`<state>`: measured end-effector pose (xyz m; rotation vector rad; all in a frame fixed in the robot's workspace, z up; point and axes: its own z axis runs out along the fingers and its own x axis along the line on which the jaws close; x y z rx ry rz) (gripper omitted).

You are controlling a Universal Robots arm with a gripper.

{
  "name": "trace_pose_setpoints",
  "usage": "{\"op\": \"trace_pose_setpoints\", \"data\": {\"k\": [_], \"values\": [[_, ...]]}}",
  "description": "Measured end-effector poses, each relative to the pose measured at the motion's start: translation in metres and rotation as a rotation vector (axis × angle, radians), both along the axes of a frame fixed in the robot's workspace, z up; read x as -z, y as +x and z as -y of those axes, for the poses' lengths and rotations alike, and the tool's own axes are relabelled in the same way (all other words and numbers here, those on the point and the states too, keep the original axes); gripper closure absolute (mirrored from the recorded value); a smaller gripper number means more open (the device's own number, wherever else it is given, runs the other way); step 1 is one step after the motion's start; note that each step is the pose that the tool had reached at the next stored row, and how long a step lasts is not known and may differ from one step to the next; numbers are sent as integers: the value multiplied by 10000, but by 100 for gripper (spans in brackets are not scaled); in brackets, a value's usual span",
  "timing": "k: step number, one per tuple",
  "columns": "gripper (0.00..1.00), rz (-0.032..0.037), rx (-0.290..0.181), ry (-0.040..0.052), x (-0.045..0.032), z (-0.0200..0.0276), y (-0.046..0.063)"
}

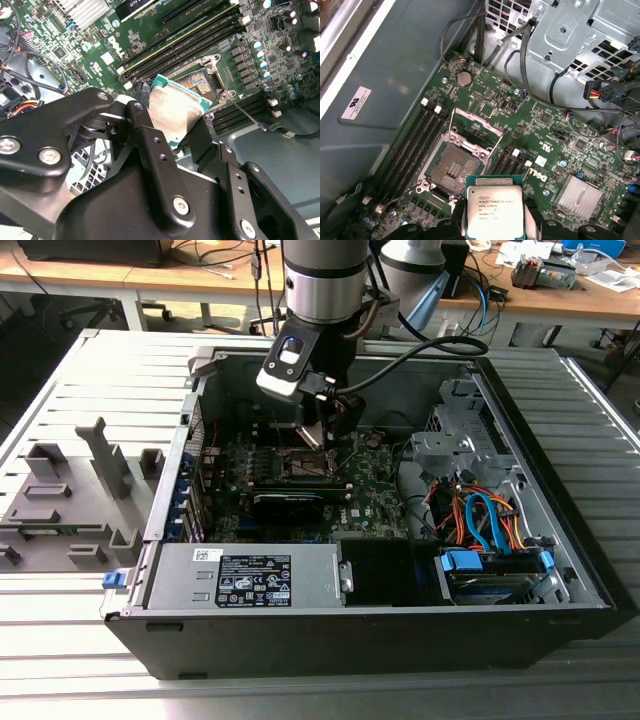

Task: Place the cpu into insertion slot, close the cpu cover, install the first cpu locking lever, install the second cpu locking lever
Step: 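Place the cpu into insertion slot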

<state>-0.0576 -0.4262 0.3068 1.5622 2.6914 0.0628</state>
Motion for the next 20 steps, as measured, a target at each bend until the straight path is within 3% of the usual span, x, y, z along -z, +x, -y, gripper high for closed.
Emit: {"op": "trace_pose_setpoints", "data": {"k": [20], "values": [[46, 0, 458, -86, 1, 0, 0]]}}
